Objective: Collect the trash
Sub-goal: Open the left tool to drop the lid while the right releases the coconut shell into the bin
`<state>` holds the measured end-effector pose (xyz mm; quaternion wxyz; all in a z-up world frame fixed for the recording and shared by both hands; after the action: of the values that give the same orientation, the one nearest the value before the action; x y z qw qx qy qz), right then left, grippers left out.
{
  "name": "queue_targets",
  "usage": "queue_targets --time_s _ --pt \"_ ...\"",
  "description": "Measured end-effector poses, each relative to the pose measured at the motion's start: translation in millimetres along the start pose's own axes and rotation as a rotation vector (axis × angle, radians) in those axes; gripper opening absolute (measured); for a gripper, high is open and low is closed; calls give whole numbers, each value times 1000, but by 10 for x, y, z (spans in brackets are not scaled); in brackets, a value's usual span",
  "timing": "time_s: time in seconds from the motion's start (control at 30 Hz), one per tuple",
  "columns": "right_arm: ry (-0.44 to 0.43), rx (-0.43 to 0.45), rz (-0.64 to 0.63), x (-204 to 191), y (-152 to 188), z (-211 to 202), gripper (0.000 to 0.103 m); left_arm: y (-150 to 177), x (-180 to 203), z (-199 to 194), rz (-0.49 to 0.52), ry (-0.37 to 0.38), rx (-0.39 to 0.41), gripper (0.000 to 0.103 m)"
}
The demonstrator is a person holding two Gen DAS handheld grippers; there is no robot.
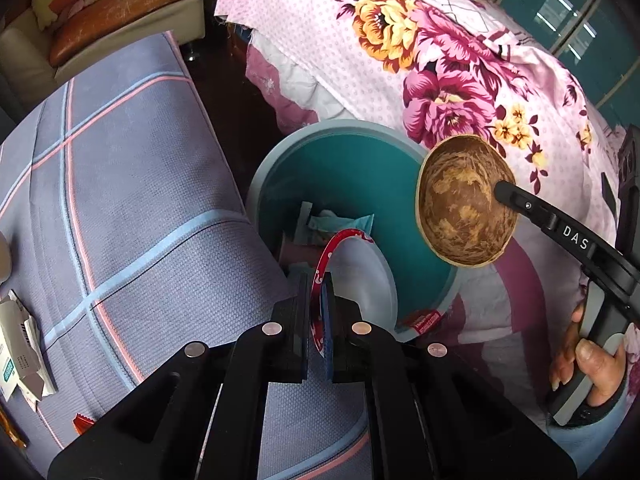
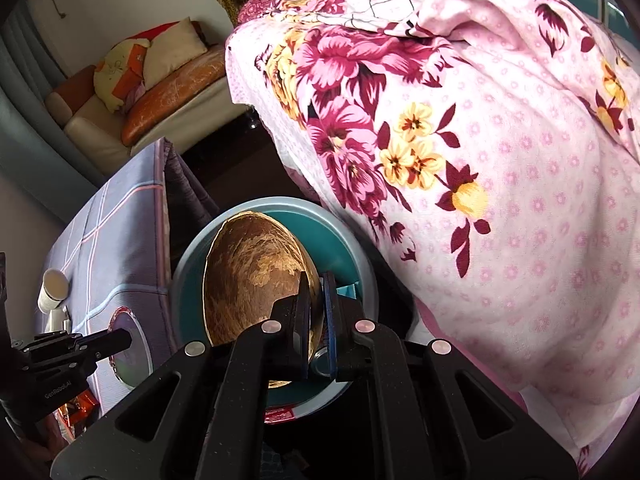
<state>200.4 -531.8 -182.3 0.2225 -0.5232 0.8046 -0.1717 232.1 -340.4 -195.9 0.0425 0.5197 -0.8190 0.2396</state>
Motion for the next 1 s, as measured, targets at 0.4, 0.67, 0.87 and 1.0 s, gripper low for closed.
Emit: queue_targets --time_s 0.4,0.67,0.87,1.0 --pt "45 -17 -4 119 39 94 7 -12 -29 129 -41 -3 1 59" --pt "54 -48 4 118 78 182 19 23 -25 -46 -45 -13 29 83" --pt "56 -28 5 101 78 114 43 63 22 -200 -37 3 46 86" --pt "48 -24 9 47 72 50 61 104 49 -352 -25 7 71 87"
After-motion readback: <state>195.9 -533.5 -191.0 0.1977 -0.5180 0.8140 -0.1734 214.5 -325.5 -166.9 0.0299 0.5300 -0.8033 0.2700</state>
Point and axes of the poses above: each gripper's, at about its wrist camera, not at the fingertips, and z roughly the way its jaws point, x to its right, y to its underside, the point moved 10 cm from there along z, roughly the way its jaws point, and after that the axes turned 8 degrees about y, right-handed, at the moved point
